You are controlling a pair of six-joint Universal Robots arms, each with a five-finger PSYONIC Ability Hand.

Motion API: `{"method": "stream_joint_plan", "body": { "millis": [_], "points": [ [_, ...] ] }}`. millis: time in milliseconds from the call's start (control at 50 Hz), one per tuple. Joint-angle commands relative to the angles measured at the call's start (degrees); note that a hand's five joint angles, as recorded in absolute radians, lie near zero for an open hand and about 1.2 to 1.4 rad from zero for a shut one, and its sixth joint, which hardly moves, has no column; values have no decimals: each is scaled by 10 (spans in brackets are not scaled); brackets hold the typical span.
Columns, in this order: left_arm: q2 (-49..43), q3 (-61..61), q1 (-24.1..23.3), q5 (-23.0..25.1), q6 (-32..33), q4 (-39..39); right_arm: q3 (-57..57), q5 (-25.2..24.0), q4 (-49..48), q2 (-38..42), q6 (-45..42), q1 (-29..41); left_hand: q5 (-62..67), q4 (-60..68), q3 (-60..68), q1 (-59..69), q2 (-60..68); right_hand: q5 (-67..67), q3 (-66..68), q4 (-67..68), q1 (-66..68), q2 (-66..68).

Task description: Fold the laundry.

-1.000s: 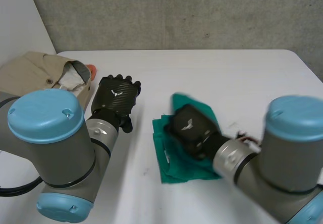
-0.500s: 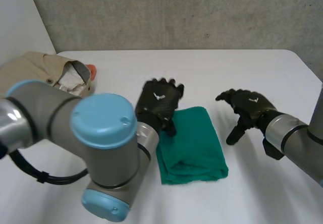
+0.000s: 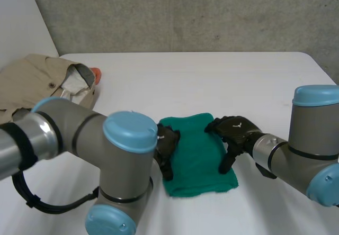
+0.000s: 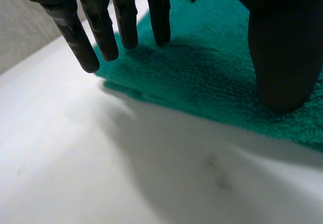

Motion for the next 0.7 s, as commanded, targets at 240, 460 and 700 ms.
{"method": "stream_joint_plan", "body": {
  "millis": [240,460,700],
  "points": [
    [168,-9,88,238,-5,-1,161,16,-30,-128,138,-74,5,-1,-13,-10,-3,-40,-24,-35,-17,-26],
    [183,-14,97,271,-9,-9,226,-44,-55,-120,157,-70,9,2,-10,-6,0,-40,-24,-35,-17,-26],
    [183,-20,94,271,-9,-9,210,-47,-111,-95,204,-53,7,0,-11,-8,-1,24,41,30,48,38]
  ]
}}
